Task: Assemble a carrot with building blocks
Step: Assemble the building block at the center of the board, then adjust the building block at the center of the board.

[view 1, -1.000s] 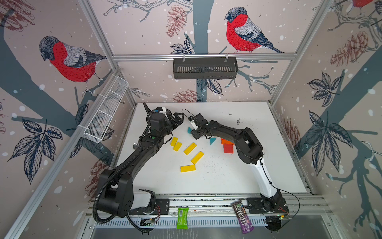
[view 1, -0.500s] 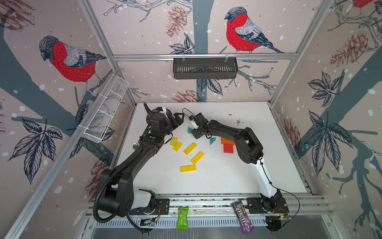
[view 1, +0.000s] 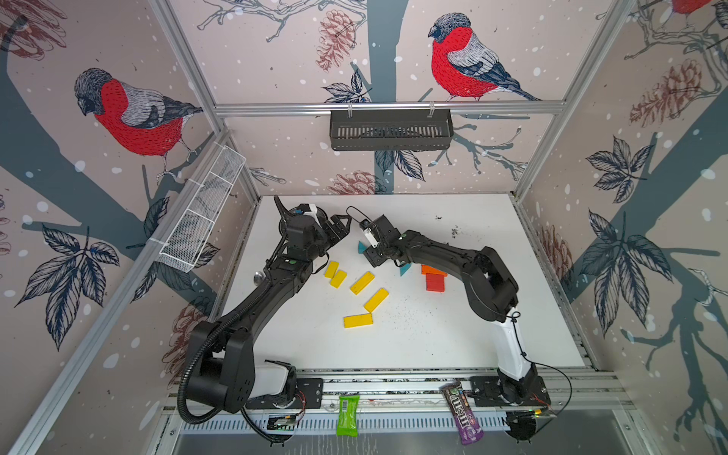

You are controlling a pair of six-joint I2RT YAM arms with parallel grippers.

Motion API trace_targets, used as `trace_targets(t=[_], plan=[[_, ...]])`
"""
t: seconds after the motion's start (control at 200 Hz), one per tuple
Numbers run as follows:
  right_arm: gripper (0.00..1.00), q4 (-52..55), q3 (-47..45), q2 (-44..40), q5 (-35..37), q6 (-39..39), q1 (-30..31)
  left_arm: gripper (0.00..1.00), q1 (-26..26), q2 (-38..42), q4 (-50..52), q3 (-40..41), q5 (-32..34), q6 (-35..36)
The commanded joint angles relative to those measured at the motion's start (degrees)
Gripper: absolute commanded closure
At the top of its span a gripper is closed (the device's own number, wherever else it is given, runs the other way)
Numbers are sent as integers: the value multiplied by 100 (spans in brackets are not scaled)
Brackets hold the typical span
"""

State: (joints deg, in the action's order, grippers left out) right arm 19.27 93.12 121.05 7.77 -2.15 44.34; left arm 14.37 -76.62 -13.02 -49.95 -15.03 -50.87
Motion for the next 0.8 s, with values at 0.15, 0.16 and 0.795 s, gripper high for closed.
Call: trace_targets(t=[0.15,0.16,0.795], plan=[[25,-318,-1612,-1364,170,-1347,-432,13,123,15,-263,-1,-168,-116],[26,-320,-1665,-1409,130,-1388,-452,13,124,15,-263,-2,-165,-116],[24,-448,-2360,-1306,-1074,-1815,-669,13,164,-256,1,-164,-124,20]])
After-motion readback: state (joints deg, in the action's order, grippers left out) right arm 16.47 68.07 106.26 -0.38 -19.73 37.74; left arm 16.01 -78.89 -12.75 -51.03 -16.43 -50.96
